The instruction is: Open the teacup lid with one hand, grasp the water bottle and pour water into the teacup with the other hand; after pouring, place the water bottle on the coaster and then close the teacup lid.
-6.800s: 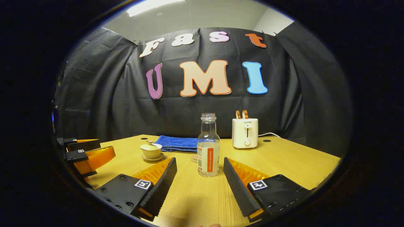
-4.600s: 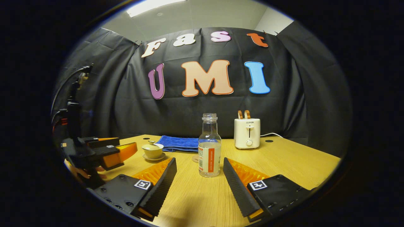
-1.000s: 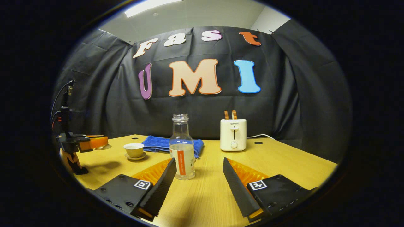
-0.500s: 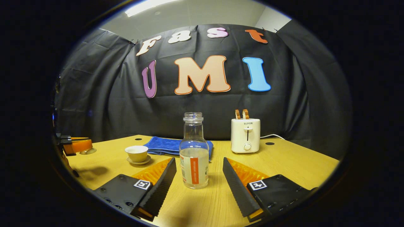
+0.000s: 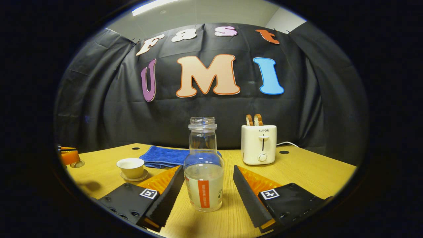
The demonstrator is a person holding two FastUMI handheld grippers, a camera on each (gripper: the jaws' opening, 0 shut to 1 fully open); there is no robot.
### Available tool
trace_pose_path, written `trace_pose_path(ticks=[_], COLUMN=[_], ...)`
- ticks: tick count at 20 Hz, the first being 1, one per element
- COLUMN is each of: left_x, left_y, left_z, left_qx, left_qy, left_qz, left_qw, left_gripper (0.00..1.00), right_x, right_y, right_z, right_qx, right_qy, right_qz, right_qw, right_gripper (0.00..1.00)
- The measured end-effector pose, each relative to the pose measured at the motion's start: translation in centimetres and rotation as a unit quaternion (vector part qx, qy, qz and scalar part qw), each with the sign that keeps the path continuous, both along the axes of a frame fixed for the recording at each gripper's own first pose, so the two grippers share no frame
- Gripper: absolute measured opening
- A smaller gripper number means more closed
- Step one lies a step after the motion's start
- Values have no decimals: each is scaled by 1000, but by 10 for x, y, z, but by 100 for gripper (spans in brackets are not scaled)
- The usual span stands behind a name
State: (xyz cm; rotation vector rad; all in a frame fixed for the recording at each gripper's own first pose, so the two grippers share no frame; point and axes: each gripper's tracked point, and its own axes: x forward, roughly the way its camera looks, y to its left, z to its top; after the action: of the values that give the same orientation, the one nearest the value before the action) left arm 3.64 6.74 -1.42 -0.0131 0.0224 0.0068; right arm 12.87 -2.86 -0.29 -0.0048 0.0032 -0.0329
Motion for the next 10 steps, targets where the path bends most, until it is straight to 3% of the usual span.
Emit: trace_pose_path(ticks=[2, 4, 6, 7, 10], left_x=[1, 1, 1, 1, 1], left_y=[0, 0, 0, 0, 1], left_z=[0, 0, 0, 0, 0], left_qx=[0, 0, 0, 0, 0], left_qy=[0, 0, 0, 0, 0], left_qz=[2, 2, 2, 2, 2], left_qw=[1000, 1000, 1000, 1000, 1000], left_gripper=[18, 18, 18, 18, 18], right_x=[10, 19, 28, 31, 40], right_y=[0, 1, 1, 2, 5], right_z=[0, -1, -1, -2, -2], right_qx=[0, 0, 0, 0, 0], right_qy=[1, 1, 0, 1, 1], right_qz=[0, -2, -3, -3, 1], right_qw=[1000, 1000, 1000, 1000, 1000], right_gripper=[92, 96, 92, 96, 96])
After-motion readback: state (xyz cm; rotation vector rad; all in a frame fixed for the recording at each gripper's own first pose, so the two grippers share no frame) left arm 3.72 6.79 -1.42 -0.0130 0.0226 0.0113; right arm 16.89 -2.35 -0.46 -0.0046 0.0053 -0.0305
